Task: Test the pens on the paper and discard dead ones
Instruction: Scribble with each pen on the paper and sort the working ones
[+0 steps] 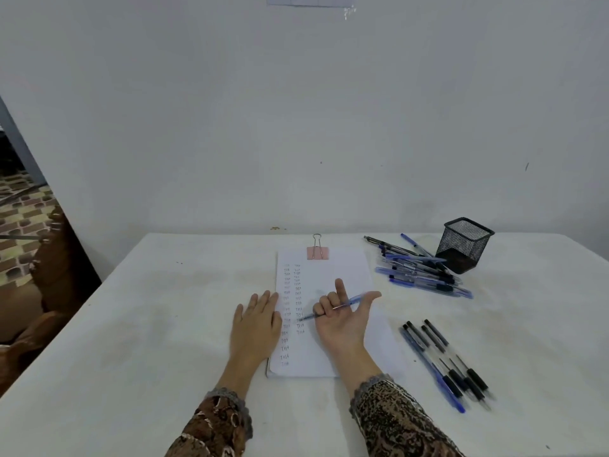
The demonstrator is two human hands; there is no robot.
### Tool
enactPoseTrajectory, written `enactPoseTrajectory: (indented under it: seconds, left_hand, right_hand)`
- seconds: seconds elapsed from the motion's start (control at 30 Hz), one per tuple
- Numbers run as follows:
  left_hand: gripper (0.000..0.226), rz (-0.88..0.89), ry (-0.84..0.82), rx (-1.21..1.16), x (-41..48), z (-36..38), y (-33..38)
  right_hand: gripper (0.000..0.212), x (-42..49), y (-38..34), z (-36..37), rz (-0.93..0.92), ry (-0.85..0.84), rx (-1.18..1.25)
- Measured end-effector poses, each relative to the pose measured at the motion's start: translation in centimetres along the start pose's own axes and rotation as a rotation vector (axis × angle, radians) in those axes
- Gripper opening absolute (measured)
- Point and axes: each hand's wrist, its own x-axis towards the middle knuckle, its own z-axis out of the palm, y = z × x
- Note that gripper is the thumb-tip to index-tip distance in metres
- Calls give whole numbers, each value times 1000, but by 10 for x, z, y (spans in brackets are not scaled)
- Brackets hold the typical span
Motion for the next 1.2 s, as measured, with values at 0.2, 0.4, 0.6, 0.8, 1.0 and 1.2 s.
enactPoseTrajectory:
  seconds: [0.2,0.4,0.6,0.8,1.0,1.2]
  left_hand:
    - [49,6,11,-9,0,0,-1]
    - [49,18,-3,-8,1,0,-1]
    - [50,49,-23,37,1,1,-3]
    - [50,60,-8,36,1,1,-3]
    - [49,53,7,1,0,1,-4]
    - [49,46,6,1,0,2,-3]
  right_hand:
    - [64,4,9,-3,65,-32,-347]
    - [15,-1,15,-2,-96,-58,-705]
    - [12,-2,11,-7,-182,-83,-687]
    - [26,-5,14,-15,-305,-125,-1080]
    - [53,-11,20,-13,-458,-28,-1214]
    - [51,-13,22,-12,-384,-108,-1301]
